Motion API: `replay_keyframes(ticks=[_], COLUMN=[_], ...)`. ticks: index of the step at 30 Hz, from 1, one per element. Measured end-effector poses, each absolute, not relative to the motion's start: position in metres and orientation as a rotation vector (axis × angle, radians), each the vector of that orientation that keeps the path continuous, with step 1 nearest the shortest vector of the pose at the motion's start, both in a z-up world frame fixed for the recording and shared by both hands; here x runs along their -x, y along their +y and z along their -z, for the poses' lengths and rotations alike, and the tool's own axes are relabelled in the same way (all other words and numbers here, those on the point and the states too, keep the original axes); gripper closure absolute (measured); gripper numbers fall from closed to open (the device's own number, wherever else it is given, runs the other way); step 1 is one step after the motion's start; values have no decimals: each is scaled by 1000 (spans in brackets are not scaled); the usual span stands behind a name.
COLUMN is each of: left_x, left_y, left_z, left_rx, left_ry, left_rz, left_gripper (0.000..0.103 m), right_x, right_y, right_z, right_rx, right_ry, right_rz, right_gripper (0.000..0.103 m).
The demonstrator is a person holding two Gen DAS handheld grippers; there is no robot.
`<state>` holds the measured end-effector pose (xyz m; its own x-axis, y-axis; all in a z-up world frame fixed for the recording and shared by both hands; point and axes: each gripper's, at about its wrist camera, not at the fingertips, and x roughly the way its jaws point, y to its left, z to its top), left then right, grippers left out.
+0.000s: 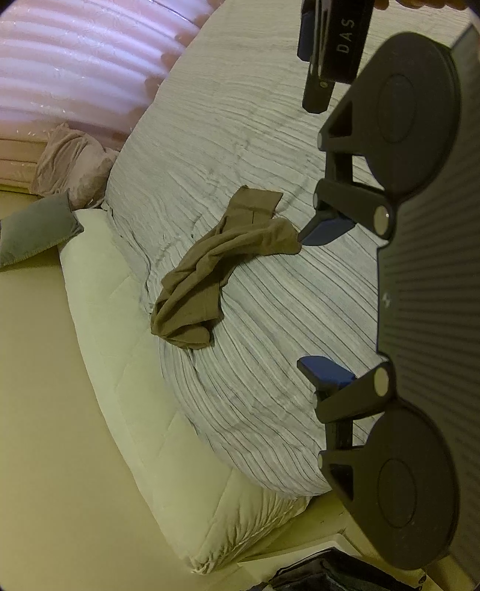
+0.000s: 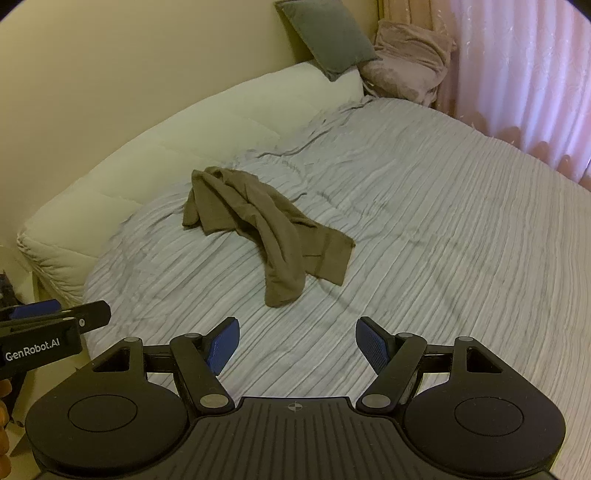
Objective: Fold clothes
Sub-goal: 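Move both grippers toward the crumpled olive-brown shirt on the bed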
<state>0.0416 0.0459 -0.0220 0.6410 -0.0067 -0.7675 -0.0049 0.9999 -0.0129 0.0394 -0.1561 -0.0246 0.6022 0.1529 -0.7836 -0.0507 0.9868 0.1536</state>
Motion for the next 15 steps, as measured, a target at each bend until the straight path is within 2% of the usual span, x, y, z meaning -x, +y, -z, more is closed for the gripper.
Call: replay_keyframes(ticks=[15], left_x=[-77], left_y=[58], left_z=[33], left_rx=[16], left_ry=[901], left_rz=[19], left_gripper=[40], right_x=[-74], right_y=[-146], right_z=[37], right_rx=[-121], right_ry=[952], right_rz=[-105], right_gripper=[30])
